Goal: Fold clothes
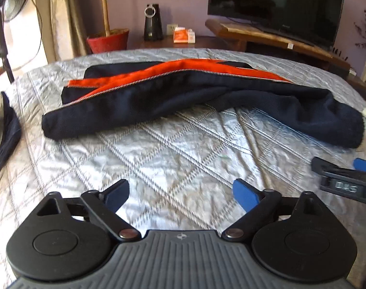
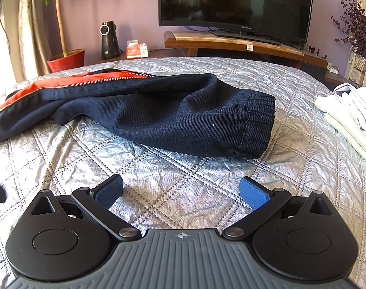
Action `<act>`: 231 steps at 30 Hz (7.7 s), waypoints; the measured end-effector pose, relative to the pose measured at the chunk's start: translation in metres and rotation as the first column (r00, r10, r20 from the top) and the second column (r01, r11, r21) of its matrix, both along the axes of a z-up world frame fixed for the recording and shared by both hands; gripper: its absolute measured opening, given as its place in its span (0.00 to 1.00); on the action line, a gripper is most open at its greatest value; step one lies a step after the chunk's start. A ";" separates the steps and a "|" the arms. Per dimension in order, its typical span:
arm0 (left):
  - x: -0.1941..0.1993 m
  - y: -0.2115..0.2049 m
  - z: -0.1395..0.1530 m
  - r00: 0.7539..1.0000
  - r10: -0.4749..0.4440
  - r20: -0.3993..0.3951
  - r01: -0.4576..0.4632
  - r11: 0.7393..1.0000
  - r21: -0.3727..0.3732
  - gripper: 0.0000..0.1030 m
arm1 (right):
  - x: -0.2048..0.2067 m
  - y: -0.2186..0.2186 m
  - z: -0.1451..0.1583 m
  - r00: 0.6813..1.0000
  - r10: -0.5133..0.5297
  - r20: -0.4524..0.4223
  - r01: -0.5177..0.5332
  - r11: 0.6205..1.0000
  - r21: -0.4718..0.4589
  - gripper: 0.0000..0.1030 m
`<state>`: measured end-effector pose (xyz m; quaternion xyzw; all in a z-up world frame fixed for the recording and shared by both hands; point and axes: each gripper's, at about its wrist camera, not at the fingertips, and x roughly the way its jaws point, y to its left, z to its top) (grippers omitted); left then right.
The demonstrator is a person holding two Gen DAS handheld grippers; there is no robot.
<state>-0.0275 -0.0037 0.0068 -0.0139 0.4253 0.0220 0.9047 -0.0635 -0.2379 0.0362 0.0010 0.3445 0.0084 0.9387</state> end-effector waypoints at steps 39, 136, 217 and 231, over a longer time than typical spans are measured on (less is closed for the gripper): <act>-0.228 -0.134 0.183 0.973 -0.228 0.027 0.227 0.974 0.022 0.99 | 0.000 0.000 0.000 1.000 0.000 0.000 0.000 1.000 0.000 1.00; -0.248 -0.141 0.199 0.972 -0.231 0.030 0.231 0.973 0.022 0.99 | 0.000 0.000 0.000 1.000 0.000 0.000 0.000 1.000 0.000 1.00; 0.012 -0.011 -0.038 0.984 -0.050 0.171 0.046 0.999 0.026 1.00 | 0.001 0.000 0.000 1.000 0.000 0.000 0.000 1.000 0.000 1.00; 0.012 -0.011 -0.038 0.984 -0.050 0.170 0.047 0.999 0.026 1.00 | 0.001 0.000 0.000 1.000 0.000 0.000 0.000 1.000 0.000 1.00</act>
